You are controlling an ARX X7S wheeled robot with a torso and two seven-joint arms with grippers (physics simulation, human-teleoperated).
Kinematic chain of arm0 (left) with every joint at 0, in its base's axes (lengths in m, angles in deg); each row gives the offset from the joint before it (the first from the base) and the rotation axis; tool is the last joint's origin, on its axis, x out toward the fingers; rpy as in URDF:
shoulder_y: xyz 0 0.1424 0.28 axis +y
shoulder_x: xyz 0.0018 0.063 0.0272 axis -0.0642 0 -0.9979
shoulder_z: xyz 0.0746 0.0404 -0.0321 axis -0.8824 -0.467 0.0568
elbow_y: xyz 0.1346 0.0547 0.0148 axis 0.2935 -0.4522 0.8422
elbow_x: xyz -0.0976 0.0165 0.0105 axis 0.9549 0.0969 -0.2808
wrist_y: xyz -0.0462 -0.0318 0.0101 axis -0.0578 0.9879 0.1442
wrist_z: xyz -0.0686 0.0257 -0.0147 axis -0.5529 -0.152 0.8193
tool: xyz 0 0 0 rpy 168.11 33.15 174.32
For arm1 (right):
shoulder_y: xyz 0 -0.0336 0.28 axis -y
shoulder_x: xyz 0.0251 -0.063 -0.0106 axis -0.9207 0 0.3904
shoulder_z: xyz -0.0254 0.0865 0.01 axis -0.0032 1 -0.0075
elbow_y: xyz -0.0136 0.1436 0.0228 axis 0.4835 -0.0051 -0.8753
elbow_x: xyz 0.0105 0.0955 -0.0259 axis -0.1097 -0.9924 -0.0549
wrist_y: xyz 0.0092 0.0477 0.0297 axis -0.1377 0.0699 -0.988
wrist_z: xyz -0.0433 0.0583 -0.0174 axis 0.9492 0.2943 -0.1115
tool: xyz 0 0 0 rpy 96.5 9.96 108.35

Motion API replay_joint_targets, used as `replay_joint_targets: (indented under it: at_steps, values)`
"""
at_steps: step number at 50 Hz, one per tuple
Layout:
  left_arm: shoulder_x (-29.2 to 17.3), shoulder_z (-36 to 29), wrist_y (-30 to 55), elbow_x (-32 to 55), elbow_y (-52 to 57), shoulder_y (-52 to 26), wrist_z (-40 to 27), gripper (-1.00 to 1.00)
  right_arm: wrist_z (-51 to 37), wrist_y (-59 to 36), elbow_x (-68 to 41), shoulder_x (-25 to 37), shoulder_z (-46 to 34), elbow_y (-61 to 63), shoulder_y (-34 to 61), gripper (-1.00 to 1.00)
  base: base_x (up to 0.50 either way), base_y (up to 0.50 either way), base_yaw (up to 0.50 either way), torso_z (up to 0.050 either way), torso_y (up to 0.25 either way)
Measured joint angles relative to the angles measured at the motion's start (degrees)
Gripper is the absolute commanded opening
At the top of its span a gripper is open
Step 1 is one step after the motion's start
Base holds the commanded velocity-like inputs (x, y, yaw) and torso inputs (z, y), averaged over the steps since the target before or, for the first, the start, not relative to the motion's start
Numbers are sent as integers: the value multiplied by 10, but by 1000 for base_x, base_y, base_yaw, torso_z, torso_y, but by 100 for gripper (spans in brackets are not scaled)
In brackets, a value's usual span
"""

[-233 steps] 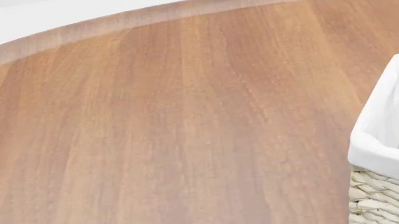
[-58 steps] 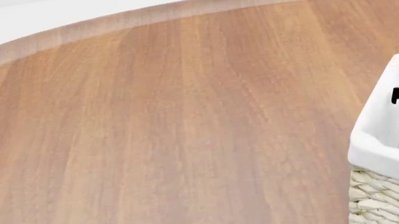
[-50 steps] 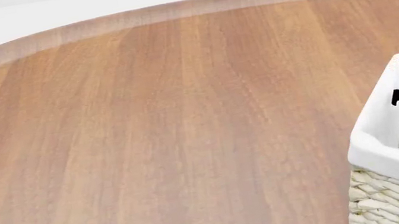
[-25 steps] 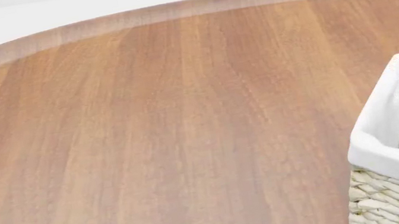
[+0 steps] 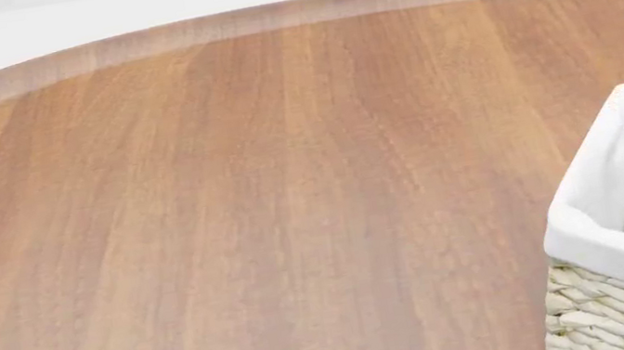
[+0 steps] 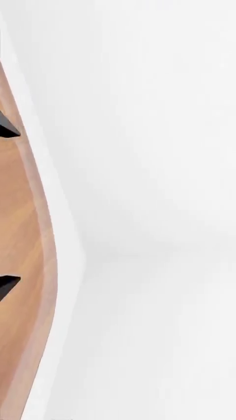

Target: Pick up the ketchup, and put it in the basket.

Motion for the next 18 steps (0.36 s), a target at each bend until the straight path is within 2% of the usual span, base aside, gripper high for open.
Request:
replay_joint_targets:
  at_steps: [18]
  values:
    - [-3, 6, -12, 3, 19, 14, 0, 100, -99, 83, 70, 64, 23, 189, -66, 100, 0, 0, 0, 0, 0]
